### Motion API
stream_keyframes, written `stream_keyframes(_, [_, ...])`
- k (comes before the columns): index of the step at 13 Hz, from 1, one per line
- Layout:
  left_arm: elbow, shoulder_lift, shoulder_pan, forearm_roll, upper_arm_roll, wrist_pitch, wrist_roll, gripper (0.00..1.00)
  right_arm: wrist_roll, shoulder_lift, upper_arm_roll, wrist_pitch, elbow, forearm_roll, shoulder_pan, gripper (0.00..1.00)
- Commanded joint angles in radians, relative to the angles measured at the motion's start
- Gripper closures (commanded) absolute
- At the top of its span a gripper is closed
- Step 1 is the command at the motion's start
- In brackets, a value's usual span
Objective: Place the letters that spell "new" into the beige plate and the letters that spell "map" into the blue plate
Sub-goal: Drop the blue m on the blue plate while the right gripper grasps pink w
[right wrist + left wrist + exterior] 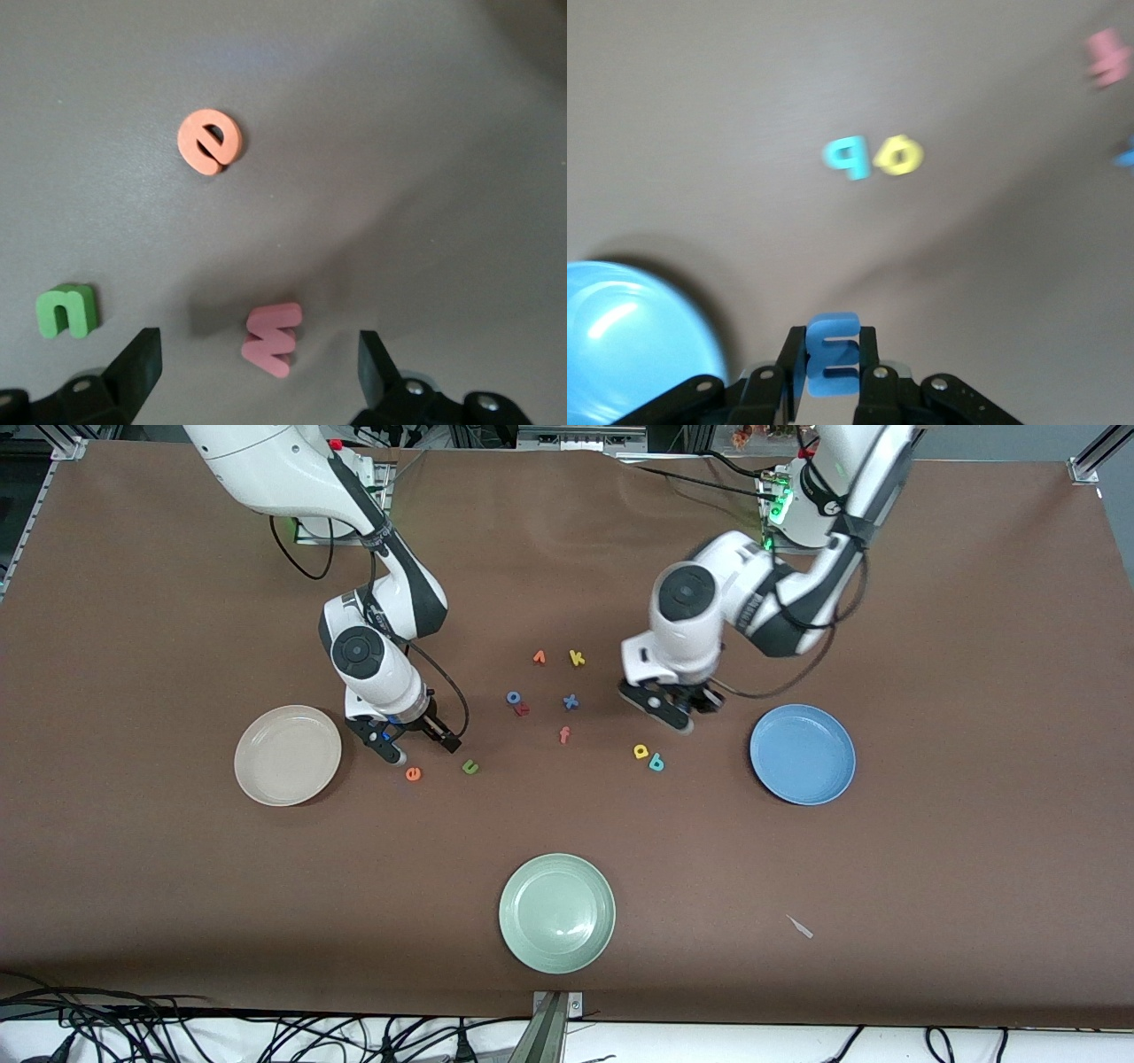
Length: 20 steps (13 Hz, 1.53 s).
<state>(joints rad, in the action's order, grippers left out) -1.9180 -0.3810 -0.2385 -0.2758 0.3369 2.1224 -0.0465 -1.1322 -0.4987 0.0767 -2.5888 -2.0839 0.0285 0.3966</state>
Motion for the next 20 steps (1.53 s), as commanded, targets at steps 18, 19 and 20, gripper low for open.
stream_keyframes(18, [0.161, -0.085, 0.111, -0.028, 0.071, -0.119, 0.009, 0.00, -0.001, -0.034, 0.001, -0.030, 0.014, 0.007, 0.004, 0.91])
stream_keyframes(19, [0.200, -0.116, 0.090, -0.022, 0.070, -0.119, -0.085, 0.00, 0.003, -0.034, 0.001, -0.024, 0.027, 0.007, 0.004, 0.93])
stream_keyframes(20, [0.236, -0.151, 0.079, -0.019, 0.070, -0.119, -0.170, 0.00, 0.005, -0.032, 0.001, -0.013, 0.031, 0.007, 0.004, 0.96])
